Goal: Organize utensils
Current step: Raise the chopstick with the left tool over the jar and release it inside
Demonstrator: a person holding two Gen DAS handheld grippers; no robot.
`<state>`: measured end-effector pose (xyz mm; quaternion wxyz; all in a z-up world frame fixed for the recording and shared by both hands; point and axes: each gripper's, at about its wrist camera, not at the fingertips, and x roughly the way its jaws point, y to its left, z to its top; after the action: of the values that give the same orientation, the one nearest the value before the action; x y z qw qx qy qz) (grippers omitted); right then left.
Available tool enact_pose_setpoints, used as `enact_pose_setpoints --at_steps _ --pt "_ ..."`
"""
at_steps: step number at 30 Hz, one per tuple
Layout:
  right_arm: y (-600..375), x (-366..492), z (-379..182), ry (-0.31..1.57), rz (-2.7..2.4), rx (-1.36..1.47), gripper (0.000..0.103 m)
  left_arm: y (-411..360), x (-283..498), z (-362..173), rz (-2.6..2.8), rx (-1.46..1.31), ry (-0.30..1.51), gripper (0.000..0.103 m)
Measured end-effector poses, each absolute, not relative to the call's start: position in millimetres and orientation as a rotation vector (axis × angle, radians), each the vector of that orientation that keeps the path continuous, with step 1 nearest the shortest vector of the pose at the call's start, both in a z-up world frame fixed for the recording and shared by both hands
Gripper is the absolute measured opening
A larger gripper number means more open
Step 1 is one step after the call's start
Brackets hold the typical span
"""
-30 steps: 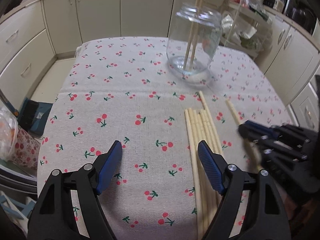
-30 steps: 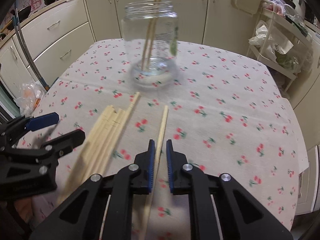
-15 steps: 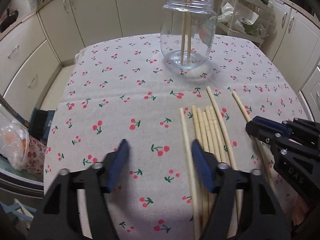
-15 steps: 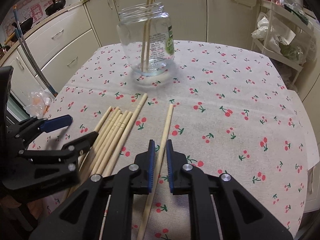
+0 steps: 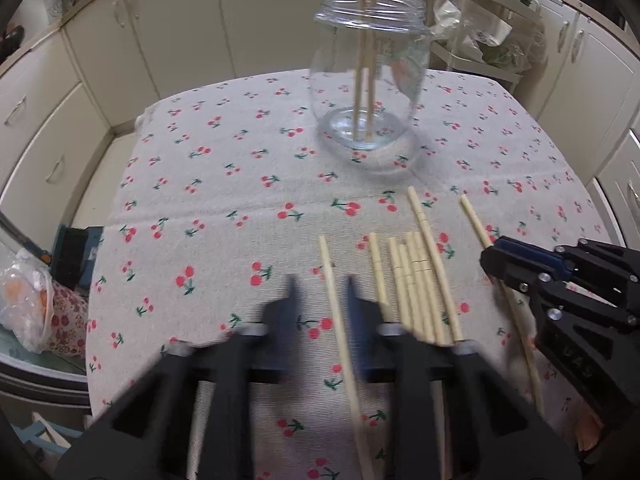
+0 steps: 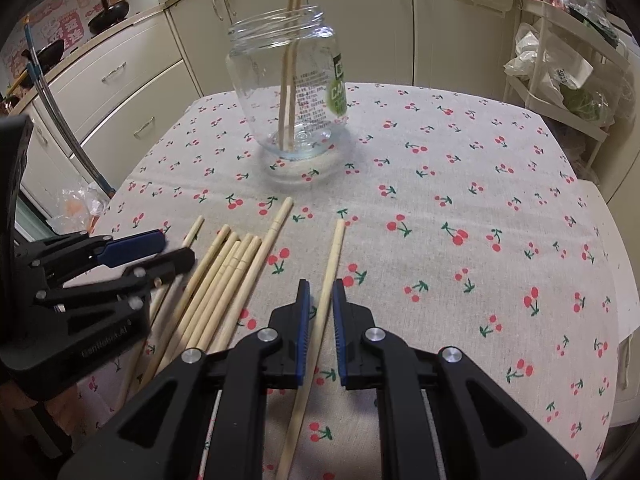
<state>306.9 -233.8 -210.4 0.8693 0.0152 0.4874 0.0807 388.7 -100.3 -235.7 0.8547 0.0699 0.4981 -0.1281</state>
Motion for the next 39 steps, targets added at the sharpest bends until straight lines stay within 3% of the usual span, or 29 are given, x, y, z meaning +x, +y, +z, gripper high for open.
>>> enact_pose_setpoints --at_steps 13,18,24,33,39 --pt "-231 321 -212 1.058 0.209 -0.006 0.006 -111 395 -237 -0.33 0.192 1.108 0.006" --pt "-245 319 -212 1.064 0.212 0.114 0.006 -102 398 -224 -0.345 0.125 1.078 0.005" --pt "-264 320 -217 1.069 0.223 0.297 0.006 -81 403 -164 -0.377 -0.065 0.835 0.005" --pt "-266 316 -217 1.052 0.218 0.338 0.006 -82 434 -76 -0.429 -0.233 0.456 0.005" --pt "-269 315 -217 1.047 0.22 0.346 0.006 -89 453 -44 -0.429 -0.282 0.309 0.005"
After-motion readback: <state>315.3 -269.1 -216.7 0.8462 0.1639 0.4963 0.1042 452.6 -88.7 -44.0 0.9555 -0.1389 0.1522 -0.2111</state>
